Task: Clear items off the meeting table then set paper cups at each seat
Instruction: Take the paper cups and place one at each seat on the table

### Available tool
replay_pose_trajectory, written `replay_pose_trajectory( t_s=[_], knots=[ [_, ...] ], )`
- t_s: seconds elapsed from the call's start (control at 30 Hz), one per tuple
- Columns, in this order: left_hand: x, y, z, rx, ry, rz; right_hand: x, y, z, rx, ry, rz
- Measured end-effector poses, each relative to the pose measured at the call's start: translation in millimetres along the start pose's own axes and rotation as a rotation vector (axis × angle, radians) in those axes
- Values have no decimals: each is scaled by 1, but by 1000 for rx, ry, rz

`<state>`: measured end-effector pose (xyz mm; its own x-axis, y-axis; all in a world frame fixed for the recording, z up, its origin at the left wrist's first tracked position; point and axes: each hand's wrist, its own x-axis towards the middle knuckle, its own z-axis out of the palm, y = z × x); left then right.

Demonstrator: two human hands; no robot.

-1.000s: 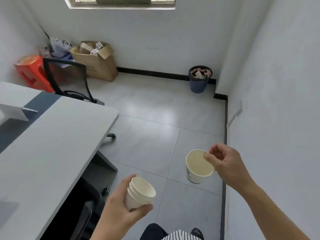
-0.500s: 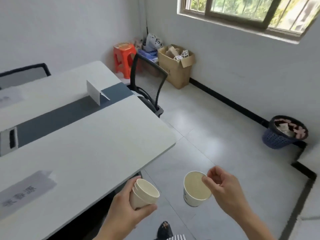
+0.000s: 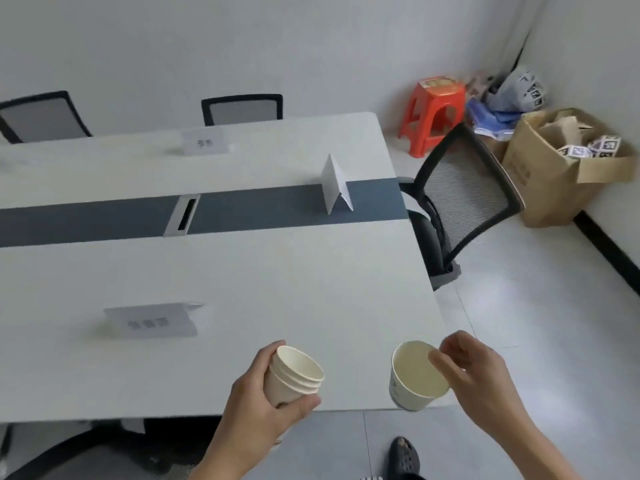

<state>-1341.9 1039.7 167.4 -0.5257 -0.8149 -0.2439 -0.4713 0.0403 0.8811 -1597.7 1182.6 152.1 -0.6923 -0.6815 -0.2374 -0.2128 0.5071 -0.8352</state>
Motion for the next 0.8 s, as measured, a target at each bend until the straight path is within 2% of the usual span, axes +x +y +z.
replay_pose_trajectory(
  t_s=[0.23, 0.43, 0.53, 0.8],
  knots=[
    [-2, -1, -6, -89, 350, -147, 121, -50, 42, -136, -303, -142],
    [-16, -28, -24, -160, 622, -276, 190, -128, 137, -249, -479, -362],
    [-5, -40, -41, -204, 676, -307, 217, -165, 202, -280, -503, -416],
    [60, -81, -113, -247, 735, -342, 268, -243, 375, -348, -517, -402]
  ],
)
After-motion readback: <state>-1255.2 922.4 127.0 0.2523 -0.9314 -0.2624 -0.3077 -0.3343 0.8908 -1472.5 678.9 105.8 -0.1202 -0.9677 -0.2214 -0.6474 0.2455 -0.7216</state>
